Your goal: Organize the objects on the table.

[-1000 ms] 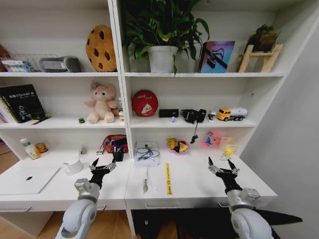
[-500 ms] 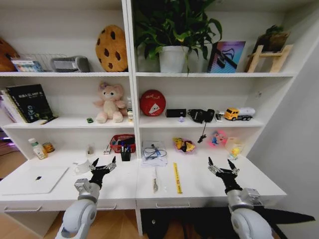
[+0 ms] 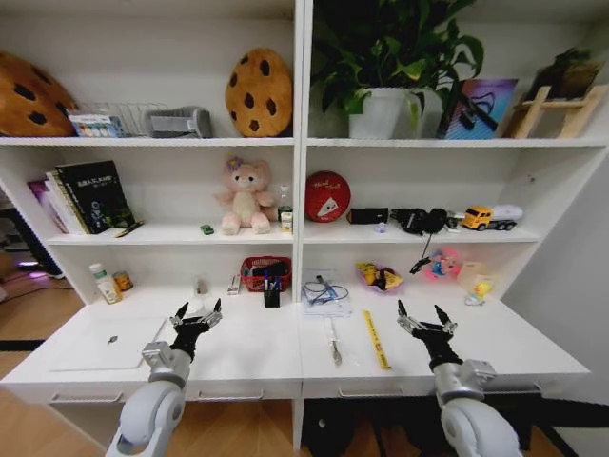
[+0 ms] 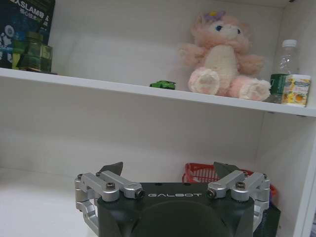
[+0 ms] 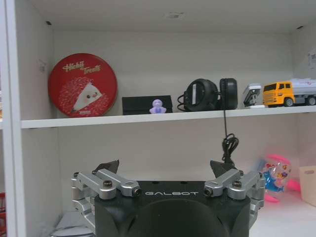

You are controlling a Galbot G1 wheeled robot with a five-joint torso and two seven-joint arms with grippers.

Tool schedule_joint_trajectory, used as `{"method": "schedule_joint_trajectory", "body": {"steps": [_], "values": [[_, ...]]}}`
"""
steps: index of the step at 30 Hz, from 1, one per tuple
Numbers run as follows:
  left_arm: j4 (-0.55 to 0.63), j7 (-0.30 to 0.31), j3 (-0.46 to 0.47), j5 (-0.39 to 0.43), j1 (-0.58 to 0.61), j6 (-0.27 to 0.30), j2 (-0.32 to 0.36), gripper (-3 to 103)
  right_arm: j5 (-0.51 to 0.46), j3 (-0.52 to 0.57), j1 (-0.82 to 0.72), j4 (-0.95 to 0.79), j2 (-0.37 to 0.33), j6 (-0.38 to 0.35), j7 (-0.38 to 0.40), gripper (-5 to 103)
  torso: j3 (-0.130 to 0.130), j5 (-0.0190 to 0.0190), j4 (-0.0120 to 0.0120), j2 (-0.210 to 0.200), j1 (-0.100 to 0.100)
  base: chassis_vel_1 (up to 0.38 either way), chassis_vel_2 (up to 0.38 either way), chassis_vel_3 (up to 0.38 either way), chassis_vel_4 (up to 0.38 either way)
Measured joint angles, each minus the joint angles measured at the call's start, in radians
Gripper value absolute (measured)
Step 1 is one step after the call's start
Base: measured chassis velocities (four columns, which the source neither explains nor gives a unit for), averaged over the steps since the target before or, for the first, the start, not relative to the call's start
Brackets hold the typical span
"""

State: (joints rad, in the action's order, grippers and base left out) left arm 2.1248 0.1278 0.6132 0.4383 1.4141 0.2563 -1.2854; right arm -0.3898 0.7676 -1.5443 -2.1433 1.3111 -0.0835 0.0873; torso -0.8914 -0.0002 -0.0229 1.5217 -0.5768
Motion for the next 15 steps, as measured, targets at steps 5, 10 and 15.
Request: {"method": "schedule_joint_trajectory", "body": {"steps": [5, 10, 15], "values": [[0.0, 0.0, 0.0, 0.0, 0.0, 0.0, 0.0, 100, 0.0, 0.0, 0.0, 0.0, 0.0, 0.0, 0.0, 100, 0.0, 0.0004, 0.0, 0.0, 0.0, 0.211, 0.213, -0.217, -0.204], [0.0, 0.0, 0.0, 0.0, 0.0, 0.0, 0.0, 100, 0.0, 0.0, 0.0, 0.0, 0.0, 0.0, 0.0, 100, 0.0, 0.0, -0.0002, 0.0, 0.0, 0.183, 0.214, -0.2, -0.199], [0.0, 0.0, 0.0, 0.0, 0.0, 0.0, 0.0, 100, 0.0, 0.0, 0.0, 0.0, 0.0, 0.0, 0.0, 100, 0.0, 0.0012, -0.0001, 0.0, 0.0, 0.192, 0.197, -0.197, -0.208]]}}
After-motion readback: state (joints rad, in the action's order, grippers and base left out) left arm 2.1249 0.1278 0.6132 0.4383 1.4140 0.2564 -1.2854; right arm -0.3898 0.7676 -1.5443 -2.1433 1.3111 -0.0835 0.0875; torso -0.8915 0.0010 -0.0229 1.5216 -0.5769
